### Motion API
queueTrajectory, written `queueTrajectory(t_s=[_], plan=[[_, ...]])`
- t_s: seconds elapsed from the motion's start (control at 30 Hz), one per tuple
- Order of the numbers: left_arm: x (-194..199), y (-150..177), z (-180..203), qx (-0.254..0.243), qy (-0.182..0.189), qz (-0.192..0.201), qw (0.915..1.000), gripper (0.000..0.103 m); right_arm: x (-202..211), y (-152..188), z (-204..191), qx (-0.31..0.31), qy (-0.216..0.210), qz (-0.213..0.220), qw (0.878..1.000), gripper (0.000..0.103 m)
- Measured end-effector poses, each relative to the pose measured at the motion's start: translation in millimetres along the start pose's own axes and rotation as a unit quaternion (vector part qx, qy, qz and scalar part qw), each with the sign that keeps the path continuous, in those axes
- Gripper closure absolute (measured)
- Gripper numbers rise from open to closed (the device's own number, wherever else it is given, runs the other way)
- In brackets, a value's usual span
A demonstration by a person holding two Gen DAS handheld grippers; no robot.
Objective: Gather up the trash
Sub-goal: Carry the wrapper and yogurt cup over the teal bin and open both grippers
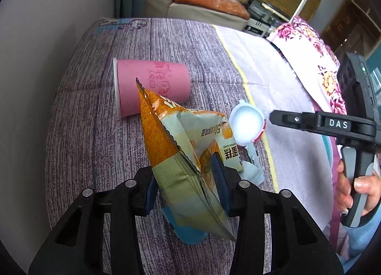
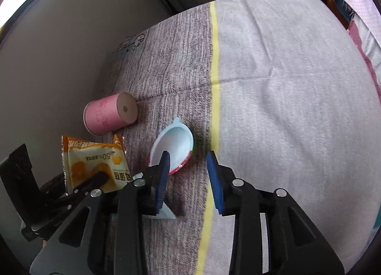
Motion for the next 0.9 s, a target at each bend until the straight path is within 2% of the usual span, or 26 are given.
queueTrajectory(t_s=[0.27,0.3,0.33,0.4,0.6,0.9], plan=[[-5.9,-5.2,-2.6,0.011,0.01,-0.002,0.9999,0.06,-28.5,-0.9,-1.1,0.008,0.024,-0.011,1.0,0.071],[-6.1,-6.4,-2.1,0.013,0.011,-0.002,0.9999,0.06,-29.9,-0.2,-1.2,0.013,0.026,-0.01,1.0,0.082],[-5.6,-6.5,-1.0,0.012,0.012,-0.001,0.9999,0.06,-30.5,0.2,-1.3,0.018,0.031,-0.008,0.999,0.098],[-4.4,-9.2,4.8,0.01,0.014,0.002,0.9999,0.06,-24.3,0.3,2.4,0.027,0.044,0.009,0.999,0.098],[1.4,-24.7,34.0,-0.012,0.019,0.016,0.9996,0.06,17.1,1.9,23.9,0.022,0.053,0.056,0.997,0.098],[8.2,-51.6,110.0,-0.071,0.034,0.033,0.9964,0.06,95.7,17.1,70.8,-0.004,0.047,0.115,0.992,0.098]])
Point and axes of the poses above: each gripper's, at about its wrist camera, not at the fingertips, and x roughly against the way its jaws point, z to its right, y to its underside, the point moved 8 cm from there along -x, roughly the way its jaws point, and after that the axes turned 8 degrees about -x, right-handed, at the moved point
